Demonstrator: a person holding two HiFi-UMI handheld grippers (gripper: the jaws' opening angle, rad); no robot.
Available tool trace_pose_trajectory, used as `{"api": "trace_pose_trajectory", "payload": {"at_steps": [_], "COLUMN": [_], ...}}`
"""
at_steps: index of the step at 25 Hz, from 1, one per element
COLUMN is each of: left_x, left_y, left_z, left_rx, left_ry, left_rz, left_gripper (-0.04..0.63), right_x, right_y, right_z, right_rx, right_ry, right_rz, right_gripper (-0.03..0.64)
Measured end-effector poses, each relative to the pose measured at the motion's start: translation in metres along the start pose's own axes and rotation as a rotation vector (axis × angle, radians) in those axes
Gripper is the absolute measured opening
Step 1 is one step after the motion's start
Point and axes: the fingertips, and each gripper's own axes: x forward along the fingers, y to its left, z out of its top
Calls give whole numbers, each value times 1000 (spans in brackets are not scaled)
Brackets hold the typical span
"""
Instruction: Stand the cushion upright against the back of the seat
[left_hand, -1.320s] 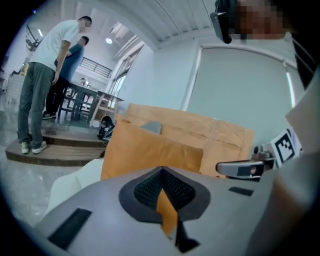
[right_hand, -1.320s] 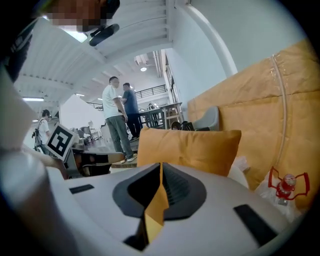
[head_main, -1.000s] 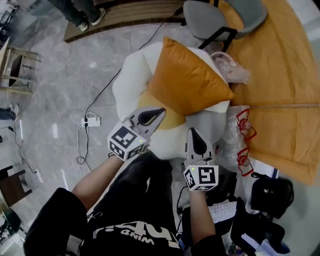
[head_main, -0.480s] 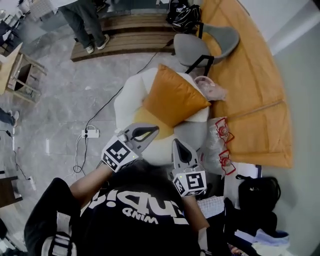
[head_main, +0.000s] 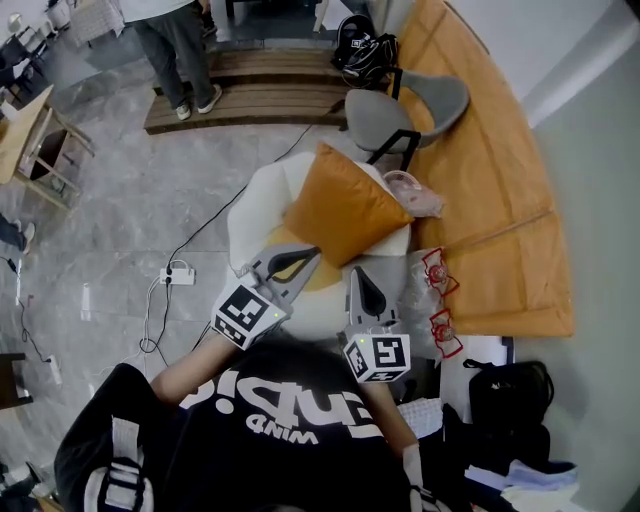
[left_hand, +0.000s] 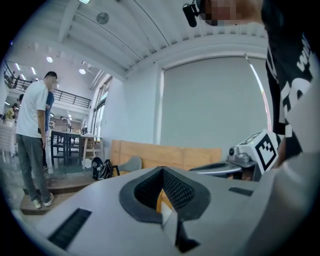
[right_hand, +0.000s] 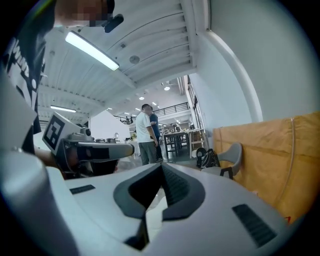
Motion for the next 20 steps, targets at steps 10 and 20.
{"api": "trace_pose_trajectory", "payload": {"at_steps": [10, 20], "left_x": [-5, 7], "left_y": [19, 28], "left_z": [17, 13], "left_rx": [11, -12], "left_ry": [-57, -55], "left_rz": [106, 112], "left_gripper": [8, 8], "right_x": [11, 38], "right_y": [-5, -3], "right_z": [11, 30], "right_rx": [-22, -51], "right_ry": [-33, -60], "right_rz": [-60, -45], "right_gripper": [21, 21]}}
